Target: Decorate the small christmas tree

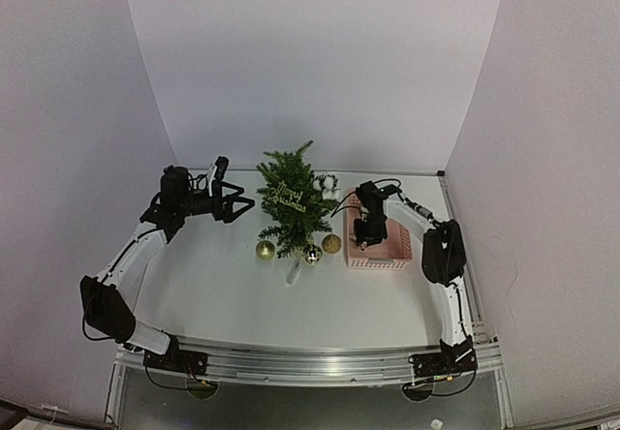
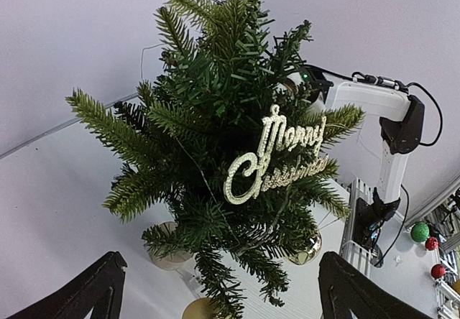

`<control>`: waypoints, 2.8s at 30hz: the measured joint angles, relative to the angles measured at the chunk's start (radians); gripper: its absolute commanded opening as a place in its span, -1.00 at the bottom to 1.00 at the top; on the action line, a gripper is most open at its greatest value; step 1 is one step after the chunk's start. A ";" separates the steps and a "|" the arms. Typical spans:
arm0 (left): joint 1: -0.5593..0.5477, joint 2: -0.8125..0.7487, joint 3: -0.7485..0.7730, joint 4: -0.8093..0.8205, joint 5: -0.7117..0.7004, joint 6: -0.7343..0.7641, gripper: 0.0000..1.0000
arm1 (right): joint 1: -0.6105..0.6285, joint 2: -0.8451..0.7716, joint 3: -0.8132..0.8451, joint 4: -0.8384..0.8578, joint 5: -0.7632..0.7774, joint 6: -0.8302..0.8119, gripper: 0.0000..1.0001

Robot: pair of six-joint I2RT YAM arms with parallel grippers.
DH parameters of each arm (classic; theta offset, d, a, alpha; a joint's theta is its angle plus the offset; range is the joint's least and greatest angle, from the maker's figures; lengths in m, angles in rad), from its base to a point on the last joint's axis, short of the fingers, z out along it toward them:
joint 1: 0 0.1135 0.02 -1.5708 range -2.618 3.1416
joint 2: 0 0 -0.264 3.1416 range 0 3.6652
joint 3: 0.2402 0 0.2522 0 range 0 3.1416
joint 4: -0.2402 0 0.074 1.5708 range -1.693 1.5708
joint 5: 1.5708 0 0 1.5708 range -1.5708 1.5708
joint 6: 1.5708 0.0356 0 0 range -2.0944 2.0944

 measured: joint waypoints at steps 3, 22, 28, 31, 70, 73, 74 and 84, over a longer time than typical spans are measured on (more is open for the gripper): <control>0.003 0.000 0.000 0.010 0.000 -0.001 0.89 | 0.000 0.038 0.031 -0.004 -0.002 0.014 -0.39; 0.007 0.000 -0.003 0.068 0.001 -0.044 0.89 | 0.000 0.103 0.072 -0.061 0.034 0.041 -0.61; 0.007 -0.001 -0.010 0.080 0.001 -0.045 0.89 | 0.000 0.103 0.069 -0.061 0.037 0.039 -0.96; 0.007 -0.001 -0.014 0.080 0.001 -0.045 0.89 | 0.000 0.103 0.067 -0.062 0.035 0.041 -1.00; 0.007 -0.100 -0.036 0.315 0.051 -0.125 0.83 | 0.255 -0.556 0.077 0.319 0.461 -0.045 -1.00; 0.006 -0.091 -0.021 0.317 0.078 -0.147 0.84 | 0.352 -0.565 0.076 0.441 0.474 -0.080 -1.00; 0.004 -0.087 -0.014 0.320 0.086 -0.155 0.85 | 0.380 -0.565 0.074 0.482 0.475 -0.091 -1.00; -0.122 -0.049 0.069 0.358 0.111 -0.173 0.82 | 0.518 -0.493 0.107 0.756 0.460 -0.182 -1.00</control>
